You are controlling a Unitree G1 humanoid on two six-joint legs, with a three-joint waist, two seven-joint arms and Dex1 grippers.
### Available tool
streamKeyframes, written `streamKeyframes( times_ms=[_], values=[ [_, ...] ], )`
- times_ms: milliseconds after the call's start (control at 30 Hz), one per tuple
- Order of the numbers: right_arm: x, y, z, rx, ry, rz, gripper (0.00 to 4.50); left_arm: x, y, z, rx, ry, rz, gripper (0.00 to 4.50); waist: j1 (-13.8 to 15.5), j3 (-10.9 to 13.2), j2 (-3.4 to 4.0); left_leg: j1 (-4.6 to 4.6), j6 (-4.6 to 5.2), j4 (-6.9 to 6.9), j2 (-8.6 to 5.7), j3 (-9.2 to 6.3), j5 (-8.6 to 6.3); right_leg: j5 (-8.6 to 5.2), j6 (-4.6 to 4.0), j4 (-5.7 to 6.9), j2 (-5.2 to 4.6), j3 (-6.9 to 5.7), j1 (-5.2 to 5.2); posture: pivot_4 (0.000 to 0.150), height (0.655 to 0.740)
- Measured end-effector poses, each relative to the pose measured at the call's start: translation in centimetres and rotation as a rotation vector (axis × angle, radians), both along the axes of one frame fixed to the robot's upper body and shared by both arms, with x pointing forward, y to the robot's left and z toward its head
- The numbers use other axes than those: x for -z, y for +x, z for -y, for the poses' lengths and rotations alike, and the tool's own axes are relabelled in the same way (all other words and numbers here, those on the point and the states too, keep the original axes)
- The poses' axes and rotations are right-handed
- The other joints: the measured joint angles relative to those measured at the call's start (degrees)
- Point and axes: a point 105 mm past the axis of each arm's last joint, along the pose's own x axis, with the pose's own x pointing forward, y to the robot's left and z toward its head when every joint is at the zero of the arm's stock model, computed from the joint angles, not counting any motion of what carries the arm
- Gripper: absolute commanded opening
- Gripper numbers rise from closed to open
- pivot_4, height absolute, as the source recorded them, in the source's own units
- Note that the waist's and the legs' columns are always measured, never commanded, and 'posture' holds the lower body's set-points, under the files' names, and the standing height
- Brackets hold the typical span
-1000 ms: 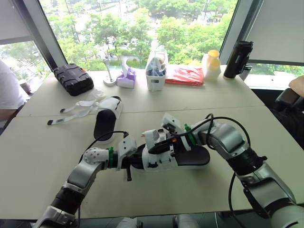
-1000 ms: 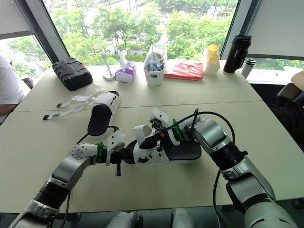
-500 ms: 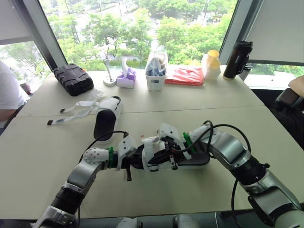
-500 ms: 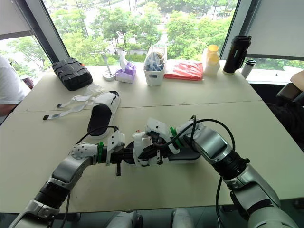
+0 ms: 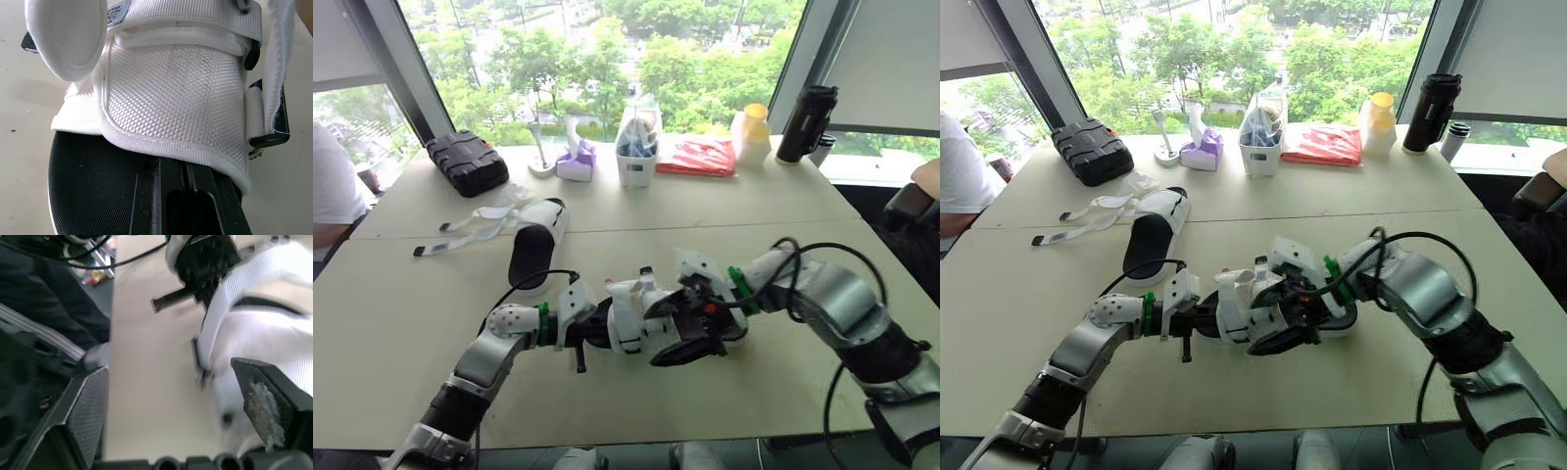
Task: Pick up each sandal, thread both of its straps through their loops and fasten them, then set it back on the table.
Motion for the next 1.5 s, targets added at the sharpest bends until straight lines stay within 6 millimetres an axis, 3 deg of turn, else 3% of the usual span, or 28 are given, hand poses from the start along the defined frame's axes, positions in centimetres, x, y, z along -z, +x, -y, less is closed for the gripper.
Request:
streamKeyframes(
  times_ms=[100,200,500,1500],
  values=[
    [0.2,-1.4,0.6,0.023,0.024,-0.077,4.43,0.0,0.1,0.1,0.003,0.000,0.002,0.00,0.3,0.0,0.01,0.01,0.00,-0.03,0.04,0.03,0.00,-0.01,0.01,-0.03,0.00,0.00,-0.01,0.150,0.7400],
    [1.7,-2.4,0.7,0.045,0.016,-0.140,4.43,0.0,0.1,0.2,0.004,-0.005,0.003,0.00,0.7,0.0,-0.01,-0.01,0.00,-0.02,0.06,0.10,0.00,-0.08,0.13,-0.08,0.00,0.00,-0.02,0.150,0.7400],
    [5.4,-1.4,-0.8,0.184,0.023,-0.086,4.43,0.0,0.1,0.3,0.022,0.004,0.002,0.00,0.8,0.0,-0.02,0.00,0.00,-0.03,0.07,0.09,0.00,-0.05,0.11,-0.27,0.02,-0.01,0.06,0.150,0.7400],
    [5.5,-0.9,-2.0,0.302,0.059,-0.060,4.43,0.0,0.3,0.5,0.051,0.015,-0.001,0.00,0.7,0.0,-0.01,0.06,0.00,-0.03,0.21,0.01,0.00,0.07,0.05,-0.50,0.20,-0.02,0.25,0.150,0.7400]
  ],
)
